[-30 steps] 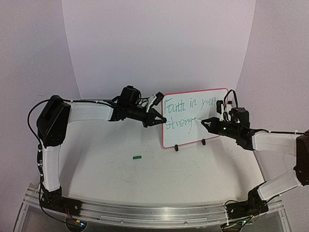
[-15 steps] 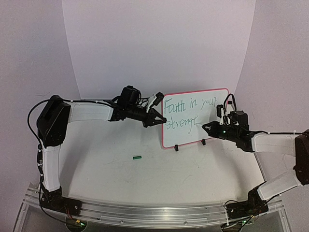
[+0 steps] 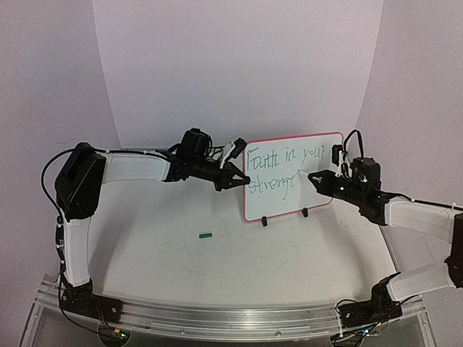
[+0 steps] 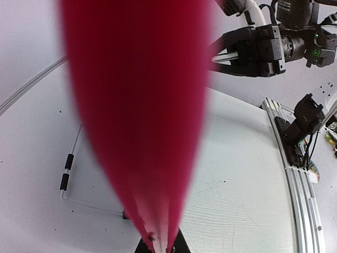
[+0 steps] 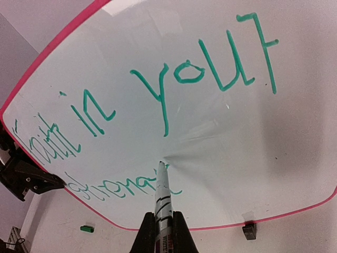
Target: Write a sentence on the whiteboard
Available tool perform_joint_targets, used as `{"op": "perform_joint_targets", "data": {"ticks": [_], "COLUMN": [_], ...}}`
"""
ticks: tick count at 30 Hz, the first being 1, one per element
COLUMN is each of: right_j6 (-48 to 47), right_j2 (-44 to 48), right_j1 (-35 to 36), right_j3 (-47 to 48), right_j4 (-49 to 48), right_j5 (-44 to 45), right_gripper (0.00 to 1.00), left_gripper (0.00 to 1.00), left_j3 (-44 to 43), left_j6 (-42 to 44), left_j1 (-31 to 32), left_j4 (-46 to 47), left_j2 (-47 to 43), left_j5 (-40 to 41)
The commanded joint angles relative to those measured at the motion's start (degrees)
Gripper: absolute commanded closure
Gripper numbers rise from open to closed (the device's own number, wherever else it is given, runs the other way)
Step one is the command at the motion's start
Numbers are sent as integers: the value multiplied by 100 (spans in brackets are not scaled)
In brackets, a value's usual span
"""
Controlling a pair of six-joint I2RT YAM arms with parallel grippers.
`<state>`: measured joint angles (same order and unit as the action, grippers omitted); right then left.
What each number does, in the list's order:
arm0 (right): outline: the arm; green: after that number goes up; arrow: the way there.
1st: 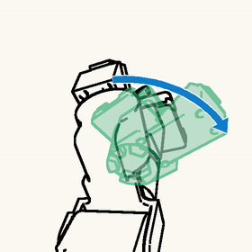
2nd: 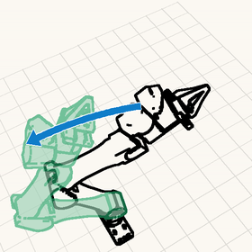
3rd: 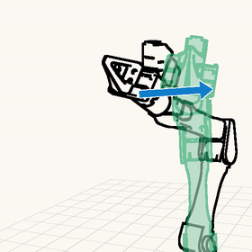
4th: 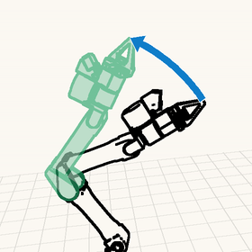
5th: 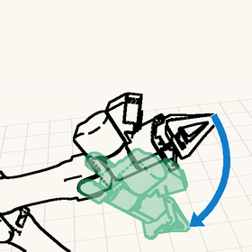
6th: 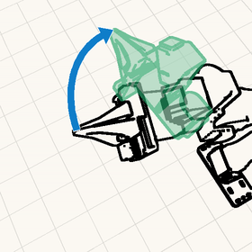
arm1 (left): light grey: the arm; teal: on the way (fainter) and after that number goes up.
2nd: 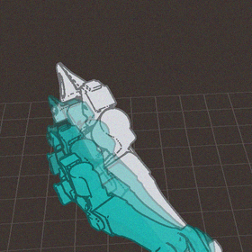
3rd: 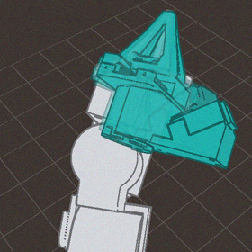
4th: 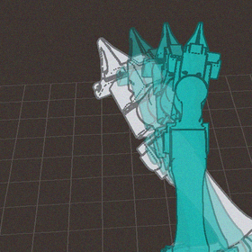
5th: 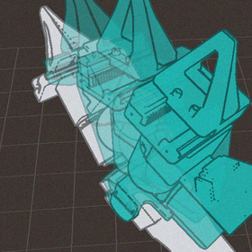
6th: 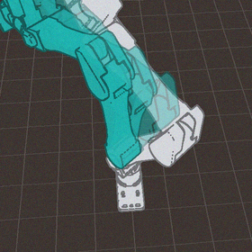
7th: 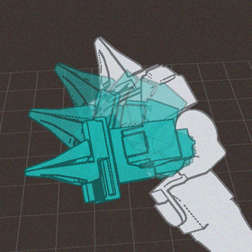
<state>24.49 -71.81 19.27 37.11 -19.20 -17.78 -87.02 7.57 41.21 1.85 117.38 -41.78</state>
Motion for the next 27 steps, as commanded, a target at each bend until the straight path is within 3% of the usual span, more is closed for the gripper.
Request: {"op": "perform_joint_targets", "data": {"ticks": [1,27], "right_j6": [-71,-4], "right_j2": [-8,-292], "right_j1": [-12,-16], "right_j3": [284,-103], "right_j4": [-66,-57], "right_j5": [188,78], "right_gripper": [100,100], "left_gripper": [100,100], "left_j3": [142,142], "left_j6": [31,28], "left_j1": [230,233], "left_j4": [-1500,-1503], "left_j2": [220,224], "left_j5": [-49,-50]}}
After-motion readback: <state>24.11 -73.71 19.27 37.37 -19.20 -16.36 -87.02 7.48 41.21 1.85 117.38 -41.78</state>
